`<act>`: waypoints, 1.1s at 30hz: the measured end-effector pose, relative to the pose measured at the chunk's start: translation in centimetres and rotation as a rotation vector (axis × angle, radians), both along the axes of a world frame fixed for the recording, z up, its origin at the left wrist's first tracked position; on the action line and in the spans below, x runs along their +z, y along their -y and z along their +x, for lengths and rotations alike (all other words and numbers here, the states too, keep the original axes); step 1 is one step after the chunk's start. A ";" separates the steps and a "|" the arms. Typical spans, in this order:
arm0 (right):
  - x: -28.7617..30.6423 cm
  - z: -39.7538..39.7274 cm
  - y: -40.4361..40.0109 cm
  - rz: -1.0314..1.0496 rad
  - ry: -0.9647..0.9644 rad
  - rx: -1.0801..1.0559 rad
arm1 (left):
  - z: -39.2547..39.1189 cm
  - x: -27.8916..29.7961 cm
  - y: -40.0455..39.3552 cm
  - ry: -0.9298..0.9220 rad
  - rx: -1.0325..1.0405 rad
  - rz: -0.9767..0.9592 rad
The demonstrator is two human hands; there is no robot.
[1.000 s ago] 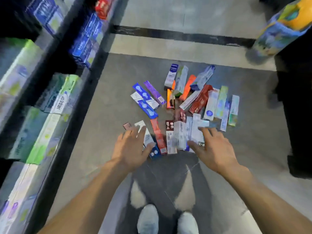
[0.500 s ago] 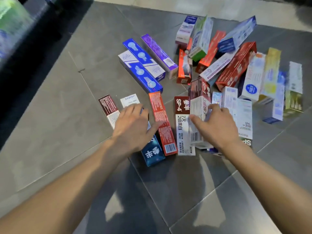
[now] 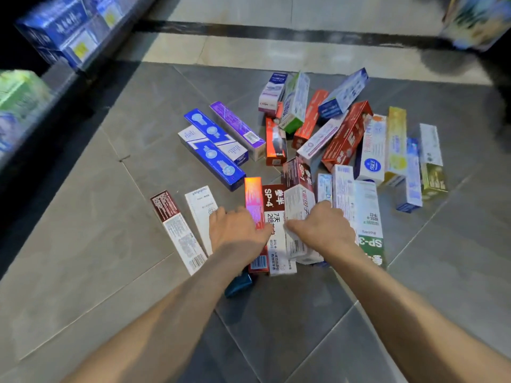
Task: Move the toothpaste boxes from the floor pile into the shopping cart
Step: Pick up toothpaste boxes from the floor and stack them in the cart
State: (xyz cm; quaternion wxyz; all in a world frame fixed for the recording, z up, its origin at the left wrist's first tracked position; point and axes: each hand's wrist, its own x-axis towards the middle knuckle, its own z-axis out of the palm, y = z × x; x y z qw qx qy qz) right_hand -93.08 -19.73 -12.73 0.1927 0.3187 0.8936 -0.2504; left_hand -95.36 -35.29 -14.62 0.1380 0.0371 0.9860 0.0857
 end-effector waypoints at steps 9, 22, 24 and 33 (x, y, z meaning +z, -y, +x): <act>0.7 0.8 1.4 -0.281 -0.078 -0.127 | 0.4 1.3 2.9 0.111 0.371 0.755; 18.7 8.0 2.7 -0.732 -0.369 -0.283 | 5.6 22.2 2.7 0.372 0.859 1.419; 25.2 9.4 2.2 -0.788 -0.379 -0.319 | 6.7 29.4 2.1 0.405 0.816 1.437; 63.5 15.8 -2.3 -0.901 -0.454 -0.319 | 12.1 65.9 -1.1 0.438 0.486 1.335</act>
